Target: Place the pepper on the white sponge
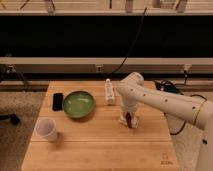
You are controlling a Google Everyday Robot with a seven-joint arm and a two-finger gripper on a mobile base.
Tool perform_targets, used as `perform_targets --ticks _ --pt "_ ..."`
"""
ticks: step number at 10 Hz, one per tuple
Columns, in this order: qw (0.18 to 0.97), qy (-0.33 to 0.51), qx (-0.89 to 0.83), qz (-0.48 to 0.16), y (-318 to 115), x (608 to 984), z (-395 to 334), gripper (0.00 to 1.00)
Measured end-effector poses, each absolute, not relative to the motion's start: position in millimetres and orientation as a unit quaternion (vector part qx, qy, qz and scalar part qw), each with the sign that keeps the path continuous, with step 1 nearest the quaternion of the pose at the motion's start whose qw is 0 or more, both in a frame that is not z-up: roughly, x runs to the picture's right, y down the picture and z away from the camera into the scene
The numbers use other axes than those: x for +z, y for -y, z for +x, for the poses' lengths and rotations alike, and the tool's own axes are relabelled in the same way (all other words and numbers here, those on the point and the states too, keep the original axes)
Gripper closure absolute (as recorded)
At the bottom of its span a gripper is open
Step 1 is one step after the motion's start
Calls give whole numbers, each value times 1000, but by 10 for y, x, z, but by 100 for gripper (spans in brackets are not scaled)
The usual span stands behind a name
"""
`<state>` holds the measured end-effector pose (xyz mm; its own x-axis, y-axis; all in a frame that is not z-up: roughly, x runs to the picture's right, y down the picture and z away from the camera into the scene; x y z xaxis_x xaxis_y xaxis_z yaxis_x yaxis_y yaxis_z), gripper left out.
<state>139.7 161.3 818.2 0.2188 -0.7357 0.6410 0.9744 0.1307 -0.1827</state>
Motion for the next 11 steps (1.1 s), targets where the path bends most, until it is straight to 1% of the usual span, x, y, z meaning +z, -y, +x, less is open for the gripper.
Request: perform_targets --ticks 1,2,3,11 --pt "726 205 -587 -294 -1615 8192 1433 28" --pt "728 205 -584 -295 -1617 8200 1465 23" --pt "730 206 -580 -296 -1620 8204 1491 20" --pt "739 210 -569 -294 -1623 8124 1553 20"
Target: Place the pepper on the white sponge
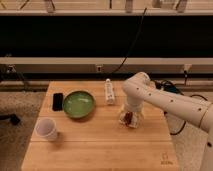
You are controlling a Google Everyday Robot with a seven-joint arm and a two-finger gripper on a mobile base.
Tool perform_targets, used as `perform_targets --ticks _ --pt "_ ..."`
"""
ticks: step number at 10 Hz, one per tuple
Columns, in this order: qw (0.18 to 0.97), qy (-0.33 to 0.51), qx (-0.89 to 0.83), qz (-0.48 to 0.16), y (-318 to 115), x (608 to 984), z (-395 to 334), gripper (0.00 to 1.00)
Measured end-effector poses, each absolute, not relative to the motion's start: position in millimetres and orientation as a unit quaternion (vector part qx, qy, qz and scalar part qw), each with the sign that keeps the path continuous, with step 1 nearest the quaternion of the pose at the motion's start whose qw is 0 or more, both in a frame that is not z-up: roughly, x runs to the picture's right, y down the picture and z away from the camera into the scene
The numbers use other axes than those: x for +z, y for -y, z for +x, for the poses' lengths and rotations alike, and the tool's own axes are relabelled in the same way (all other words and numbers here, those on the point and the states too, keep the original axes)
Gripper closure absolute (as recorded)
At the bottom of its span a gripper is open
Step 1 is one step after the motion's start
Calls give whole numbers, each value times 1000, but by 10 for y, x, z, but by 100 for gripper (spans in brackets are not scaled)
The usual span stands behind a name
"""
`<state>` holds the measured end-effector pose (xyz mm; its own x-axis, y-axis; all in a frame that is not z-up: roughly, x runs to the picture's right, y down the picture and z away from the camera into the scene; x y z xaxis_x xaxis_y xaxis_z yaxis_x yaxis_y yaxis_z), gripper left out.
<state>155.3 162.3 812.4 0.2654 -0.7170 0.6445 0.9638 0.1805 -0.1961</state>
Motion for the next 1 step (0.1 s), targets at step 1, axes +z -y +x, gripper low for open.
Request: perform_targets --ticks 1 --pt "738 208 -571 -293 -1612 8112 1563 20"
